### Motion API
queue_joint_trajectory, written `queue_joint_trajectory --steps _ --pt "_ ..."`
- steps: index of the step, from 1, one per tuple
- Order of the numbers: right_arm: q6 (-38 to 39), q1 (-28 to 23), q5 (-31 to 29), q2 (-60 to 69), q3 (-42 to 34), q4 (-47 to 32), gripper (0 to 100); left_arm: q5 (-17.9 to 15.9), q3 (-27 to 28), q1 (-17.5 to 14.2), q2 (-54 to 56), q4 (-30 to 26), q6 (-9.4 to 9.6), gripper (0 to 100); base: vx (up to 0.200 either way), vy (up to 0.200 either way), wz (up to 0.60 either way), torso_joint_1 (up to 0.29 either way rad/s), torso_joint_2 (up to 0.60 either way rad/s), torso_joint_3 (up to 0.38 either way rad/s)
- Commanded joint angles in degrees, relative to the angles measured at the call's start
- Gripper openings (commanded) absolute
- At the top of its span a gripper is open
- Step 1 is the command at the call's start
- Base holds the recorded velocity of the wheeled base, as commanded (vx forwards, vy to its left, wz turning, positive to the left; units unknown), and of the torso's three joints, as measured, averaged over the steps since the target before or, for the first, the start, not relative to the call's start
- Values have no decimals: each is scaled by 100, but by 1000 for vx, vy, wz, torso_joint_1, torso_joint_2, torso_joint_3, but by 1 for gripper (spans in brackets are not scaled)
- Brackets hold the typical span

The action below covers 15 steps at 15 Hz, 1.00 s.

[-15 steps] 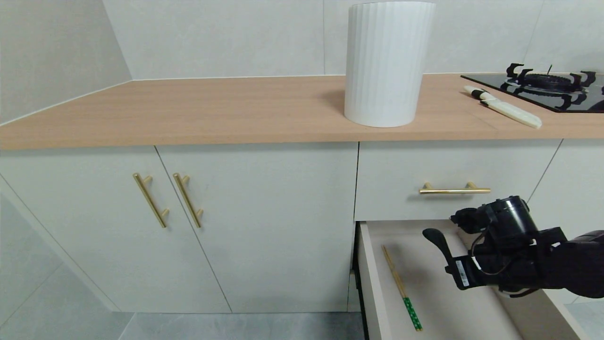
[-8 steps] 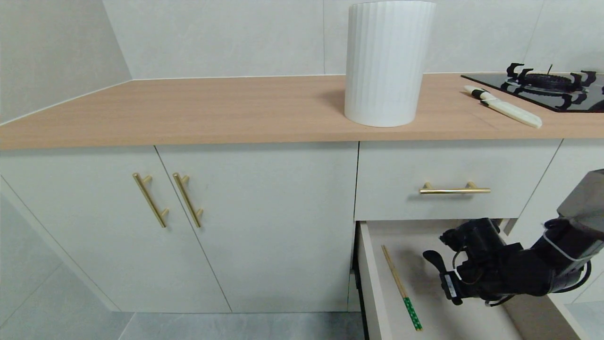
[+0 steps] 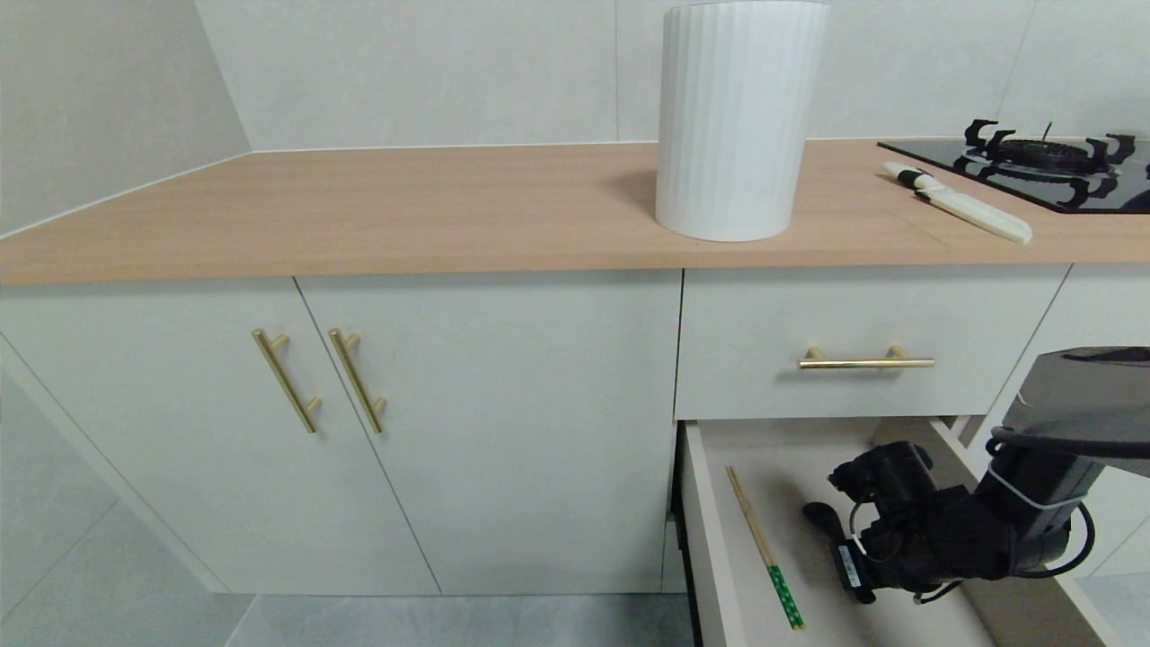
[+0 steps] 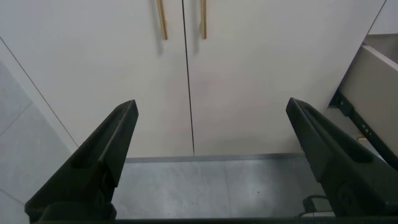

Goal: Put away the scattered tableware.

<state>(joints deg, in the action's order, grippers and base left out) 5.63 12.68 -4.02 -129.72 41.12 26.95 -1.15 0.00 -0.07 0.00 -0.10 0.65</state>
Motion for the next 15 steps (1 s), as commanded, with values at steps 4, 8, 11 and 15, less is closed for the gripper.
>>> queue_joint_trajectory --steps 4,8,11,15 --pt "-1 -2 -2 -53 1 64 0 0 0 -1 -9 1 -3 100 0 0 0 0 0 0" --pt "-1 -2 -2 -62 -7 64 100 0 0 -1 -9 1 6 100 0 0 0 0 0 0" --pt "-1 -2 -2 -62 -7 64 100 0 0 -1 -9 1 6 100 0 0 0 0 0 0" --pt "-1 -2 -20 87 -34 64 100 0 0 -1 -9 1 -3 100 0 0 0 0 0 0"
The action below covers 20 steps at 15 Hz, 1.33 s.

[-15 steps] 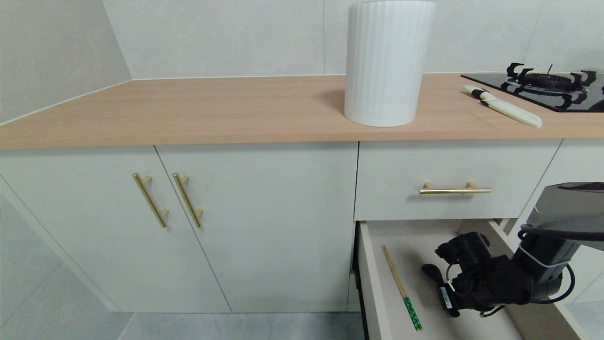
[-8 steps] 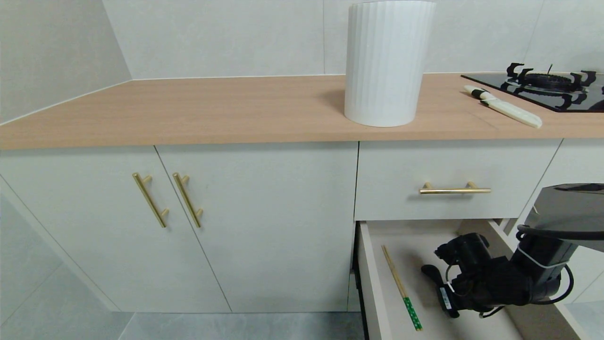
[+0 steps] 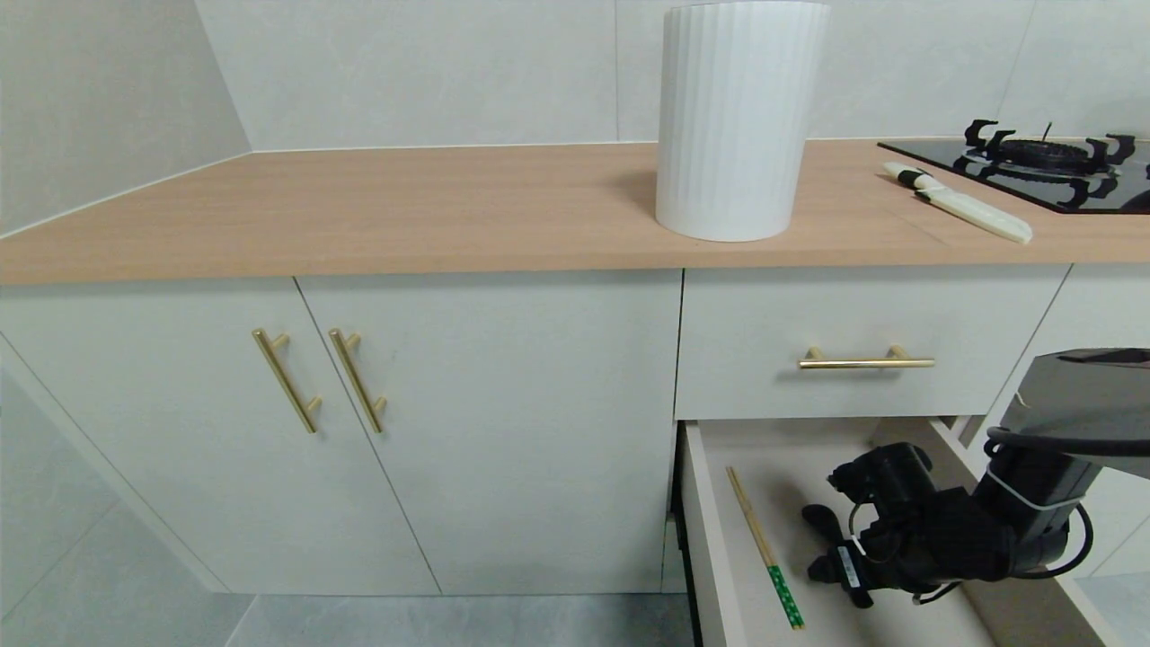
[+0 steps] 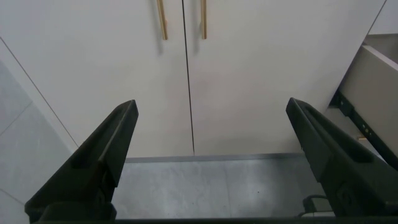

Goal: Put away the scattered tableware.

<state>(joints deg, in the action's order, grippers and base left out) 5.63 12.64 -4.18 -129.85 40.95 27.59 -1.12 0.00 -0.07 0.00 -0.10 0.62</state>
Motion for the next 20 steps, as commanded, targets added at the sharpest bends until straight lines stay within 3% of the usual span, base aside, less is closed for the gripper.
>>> queue_joint_trajectory --steps 1,4,8,11,17,20 --pt "-1 1 -74 443 -87 -52 100 -2 0 -1 -9 1 8 100 0 0 0 0 0 0" --pt "-27 63 -83 2034 -500 -289 100 -2 0 -1 -9 1 -1 100 0 0 0 0 0 0" --pt "-18 362 154 4311 -430 -2328 100 -2 0 -1 -9 1 8 100 0 0 0 0 0 0" --pt "-27 617 234 5357 -395 -3418 100 -2 0 -1 -9 1 8 100 0 0 0 0 0 0" --pt "-62 1056 225 5919 -307 -4130 100 -2 0 -1 -9 1 -1 100 0 0 0 0 0 0" --pt "-71 1135 216 5954 -324 -4130 100 -2 0 -1 -9 1 8 100 0 0 0 0 0 0"
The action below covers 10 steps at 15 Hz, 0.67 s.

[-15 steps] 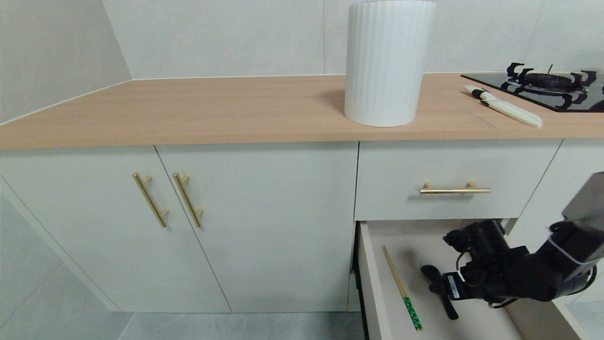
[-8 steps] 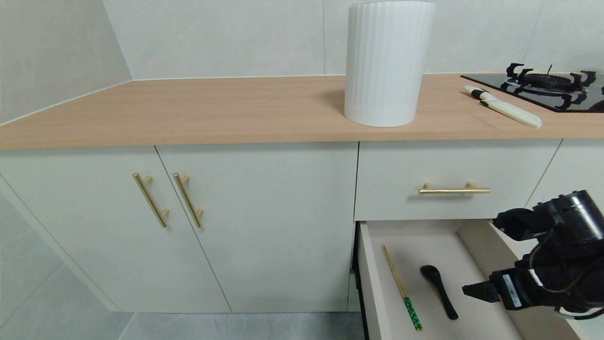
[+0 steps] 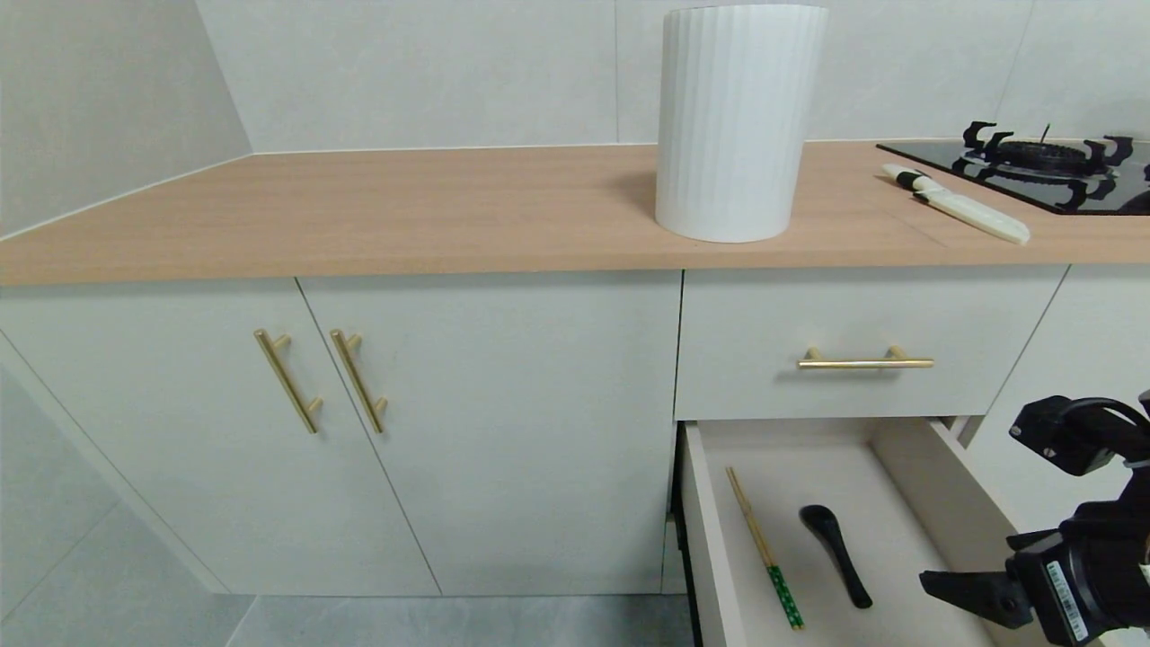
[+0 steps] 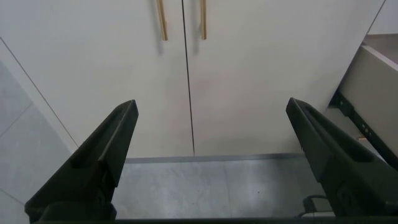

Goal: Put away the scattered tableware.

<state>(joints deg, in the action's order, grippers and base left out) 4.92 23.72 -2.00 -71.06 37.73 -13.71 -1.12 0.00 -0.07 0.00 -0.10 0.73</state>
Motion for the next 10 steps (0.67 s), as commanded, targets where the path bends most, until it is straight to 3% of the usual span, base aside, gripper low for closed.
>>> queue_joint_trajectory --steps 1,5,10 --pt "0 36 -2 48 -20 0 100 -2 0 -1 -9 1 -3 100 0 0 0 0 0 0" --pt "0 106 -29 66 -46 -17 100 -2 0 -1 -9 1 -3 100 0 0 0 0 0 0" --pt "0 238 -55 66 -73 -26 100 -2 0 -1 -9 1 -3 100 -200 0 0 1 1 5"
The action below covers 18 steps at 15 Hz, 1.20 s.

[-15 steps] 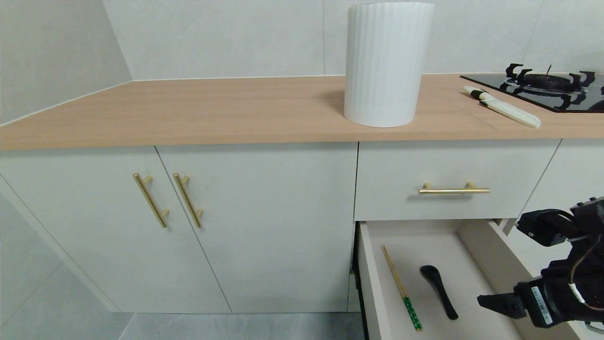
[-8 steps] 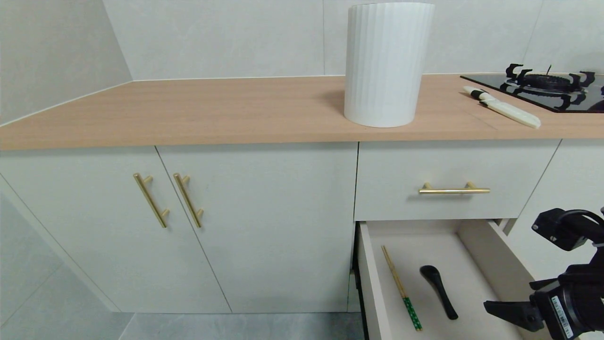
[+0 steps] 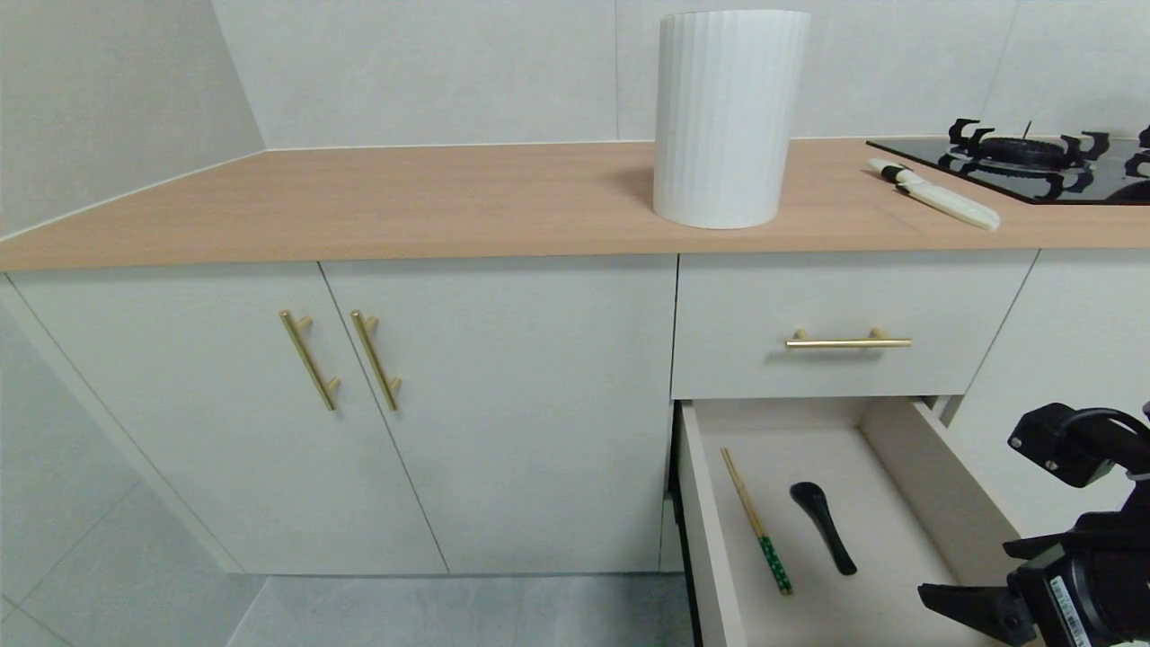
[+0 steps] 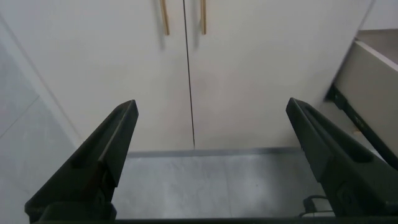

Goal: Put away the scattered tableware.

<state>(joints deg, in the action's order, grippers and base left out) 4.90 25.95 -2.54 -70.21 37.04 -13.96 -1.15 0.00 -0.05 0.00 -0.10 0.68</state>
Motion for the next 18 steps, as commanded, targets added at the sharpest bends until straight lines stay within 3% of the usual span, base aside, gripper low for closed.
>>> queue_joint_trajectory --steps 1,4,8,13,18 --pt "-7 15 -1 -19 -3 -63 100 0 0 -4 -9 1 2 100 -200 0 0 2 7 2" --pt "-121 103 7 -11 -3 -195 100 0 0 -4 -9 1 2 100 -200 0 0 -2 7 9" --pt "-262 349 -1 -90 -241 -195 100 0 0 -4 -9 1 2 100 0 0 0 0 0 0" --pt "-323 1105 -10 -582 -654 -186 100 0 0 -4 -9 1 2 100 0 0 0 0 0 0" --pt "-305 1281 -10 -1057 -742 -169 100 0 0 -4 -9 1 2 100 0 0 0 0 0 0"
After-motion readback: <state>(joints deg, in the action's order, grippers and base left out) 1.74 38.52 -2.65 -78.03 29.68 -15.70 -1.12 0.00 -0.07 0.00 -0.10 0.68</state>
